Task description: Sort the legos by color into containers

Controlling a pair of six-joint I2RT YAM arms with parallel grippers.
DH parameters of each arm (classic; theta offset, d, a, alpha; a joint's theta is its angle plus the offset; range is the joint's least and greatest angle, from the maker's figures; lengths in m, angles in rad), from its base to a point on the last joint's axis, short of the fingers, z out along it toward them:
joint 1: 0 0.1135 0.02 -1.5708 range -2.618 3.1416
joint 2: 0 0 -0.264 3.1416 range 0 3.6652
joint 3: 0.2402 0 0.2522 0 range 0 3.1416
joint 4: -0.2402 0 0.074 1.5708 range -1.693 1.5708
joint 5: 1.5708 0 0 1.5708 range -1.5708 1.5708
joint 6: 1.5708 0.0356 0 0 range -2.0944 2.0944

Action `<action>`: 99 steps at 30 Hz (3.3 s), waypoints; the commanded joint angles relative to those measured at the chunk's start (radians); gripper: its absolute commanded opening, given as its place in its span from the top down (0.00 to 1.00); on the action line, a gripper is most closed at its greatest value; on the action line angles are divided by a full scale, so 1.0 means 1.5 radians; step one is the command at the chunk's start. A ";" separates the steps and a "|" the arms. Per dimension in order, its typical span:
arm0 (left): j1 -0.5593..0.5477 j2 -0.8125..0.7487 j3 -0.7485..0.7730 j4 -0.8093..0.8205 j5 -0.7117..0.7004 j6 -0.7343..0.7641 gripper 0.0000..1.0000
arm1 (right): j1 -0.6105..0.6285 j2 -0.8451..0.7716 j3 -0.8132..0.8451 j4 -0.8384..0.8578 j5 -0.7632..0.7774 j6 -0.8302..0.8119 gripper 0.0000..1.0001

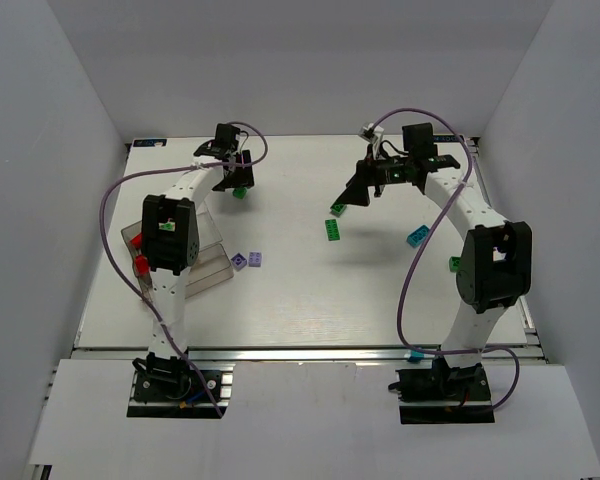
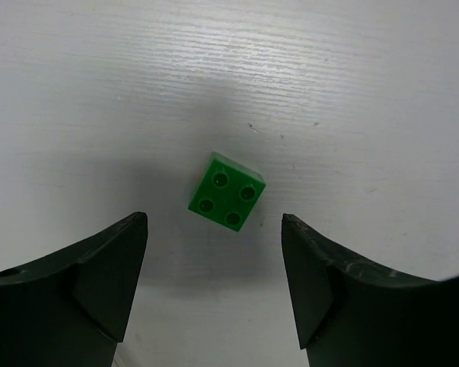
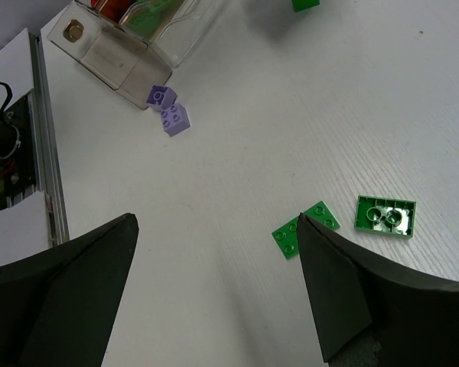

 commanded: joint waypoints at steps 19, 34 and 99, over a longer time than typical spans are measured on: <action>-0.011 0.048 0.043 0.005 -0.010 0.032 0.48 | -0.028 0.000 0.011 -0.036 -0.047 -0.023 0.11; -0.017 -0.087 0.003 0.030 0.021 0.005 0.79 | -0.020 -0.005 0.011 -0.105 -0.021 -0.109 0.16; 0.226 -0.908 -0.587 -0.073 0.132 -0.184 0.24 | 0.214 0.192 -0.002 -0.050 0.593 0.093 0.92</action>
